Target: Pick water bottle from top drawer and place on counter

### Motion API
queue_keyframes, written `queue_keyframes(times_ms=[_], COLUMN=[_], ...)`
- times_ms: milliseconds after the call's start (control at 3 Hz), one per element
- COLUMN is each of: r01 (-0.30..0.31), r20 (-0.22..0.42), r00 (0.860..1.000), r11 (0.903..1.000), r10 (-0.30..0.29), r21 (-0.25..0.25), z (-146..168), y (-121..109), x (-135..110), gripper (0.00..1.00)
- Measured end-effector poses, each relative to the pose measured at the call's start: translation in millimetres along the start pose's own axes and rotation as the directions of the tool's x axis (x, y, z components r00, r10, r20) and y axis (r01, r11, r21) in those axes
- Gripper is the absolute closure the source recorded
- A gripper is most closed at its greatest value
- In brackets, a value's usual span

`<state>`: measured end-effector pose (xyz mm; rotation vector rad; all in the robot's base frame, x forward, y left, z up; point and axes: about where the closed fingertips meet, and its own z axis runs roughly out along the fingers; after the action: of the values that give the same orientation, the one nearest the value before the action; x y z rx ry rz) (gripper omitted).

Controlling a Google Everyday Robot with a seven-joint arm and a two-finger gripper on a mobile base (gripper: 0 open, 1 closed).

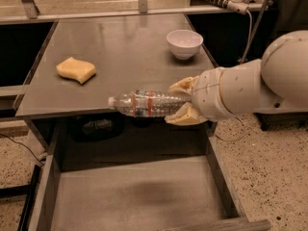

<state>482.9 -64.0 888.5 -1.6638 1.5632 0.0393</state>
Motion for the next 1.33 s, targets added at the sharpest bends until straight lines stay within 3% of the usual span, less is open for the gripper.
queue_keyframes(times_ms=[333, 667, 1000, 1333], r01=[0.002, 0.004, -0.032, -0.080], r20=[0.042, 0.123, 0.205, 0.292], r00=[0.999, 0.992, 0.978, 0.950], r11=[0.9999, 0.9992, 0.9979, 0.9916], r10=[-0.002, 0.001, 0.042, 0.106], r21=[-0.015, -0.040, -0.056, -0.102], z=[21.7, 52.7, 77.9, 101.4], y=[-29.8, -74.3, -108.4, -121.4], x=[3.2, 4.2, 8.9, 6.7], gripper=[1.00, 1.00, 1.00, 1.00])
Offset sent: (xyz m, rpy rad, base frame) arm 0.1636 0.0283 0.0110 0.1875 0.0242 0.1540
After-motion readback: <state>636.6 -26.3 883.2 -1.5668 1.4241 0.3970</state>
